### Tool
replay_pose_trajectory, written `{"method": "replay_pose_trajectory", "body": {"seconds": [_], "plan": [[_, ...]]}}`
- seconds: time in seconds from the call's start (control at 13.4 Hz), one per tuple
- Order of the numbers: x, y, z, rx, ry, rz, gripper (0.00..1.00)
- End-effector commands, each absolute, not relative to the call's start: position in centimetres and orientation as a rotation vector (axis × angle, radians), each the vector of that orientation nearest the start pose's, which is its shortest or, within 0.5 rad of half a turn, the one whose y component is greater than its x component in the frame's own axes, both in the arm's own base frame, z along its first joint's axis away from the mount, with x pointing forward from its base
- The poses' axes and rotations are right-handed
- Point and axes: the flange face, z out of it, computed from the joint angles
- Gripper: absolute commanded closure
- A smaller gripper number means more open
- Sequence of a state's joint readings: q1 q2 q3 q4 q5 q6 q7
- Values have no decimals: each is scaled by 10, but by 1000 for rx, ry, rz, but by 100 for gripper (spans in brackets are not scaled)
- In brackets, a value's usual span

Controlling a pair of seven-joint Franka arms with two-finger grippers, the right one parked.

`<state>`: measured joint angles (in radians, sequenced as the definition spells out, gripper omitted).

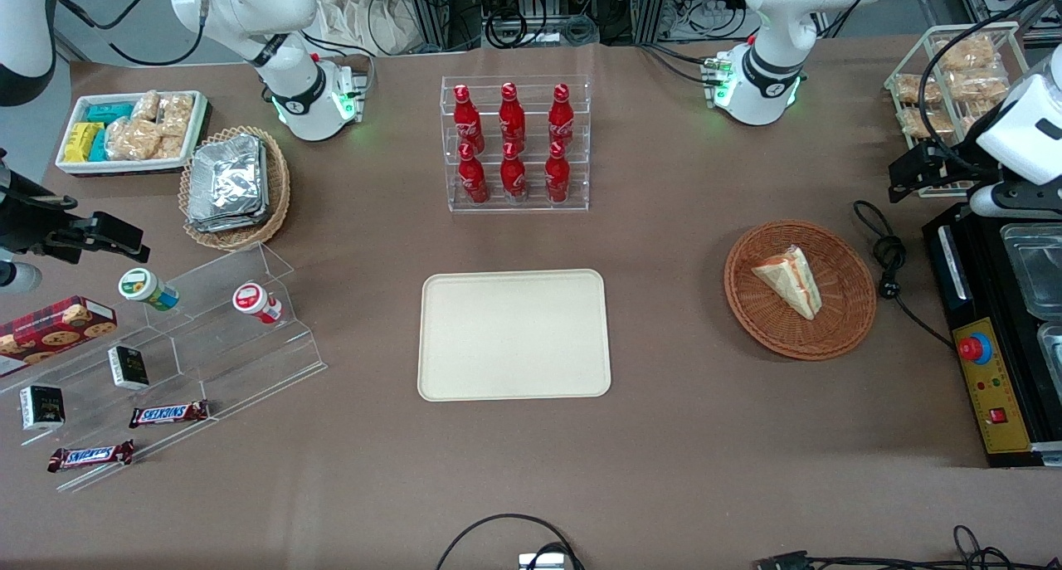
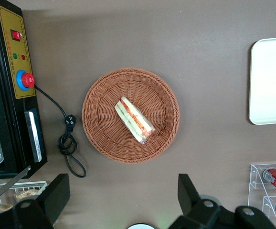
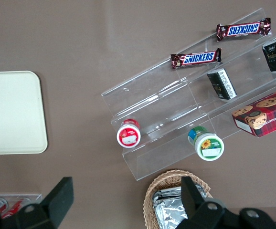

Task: Place sandwich from basket to tray
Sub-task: 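Move the left gripper down over the wrapped sandwich in the wicker basket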

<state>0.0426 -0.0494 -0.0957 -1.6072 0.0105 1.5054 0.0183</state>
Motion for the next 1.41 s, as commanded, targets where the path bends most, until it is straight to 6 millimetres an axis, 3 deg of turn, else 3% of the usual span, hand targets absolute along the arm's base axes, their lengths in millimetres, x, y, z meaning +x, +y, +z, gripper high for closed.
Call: {"method": "replay_pose_trajectory", "body": {"seconds": [0.0,0.3,0.6,0.89,1.34], "plan": [[531,-31,636,-3117,80,83,0],[539,-34,625,-3122,-10,97,0],[544,-33,575,-3104,-220,125,0],[532,-36,525,-3074,-427,110,0],[500,-34,447,-3045,-608,40,0]]}}
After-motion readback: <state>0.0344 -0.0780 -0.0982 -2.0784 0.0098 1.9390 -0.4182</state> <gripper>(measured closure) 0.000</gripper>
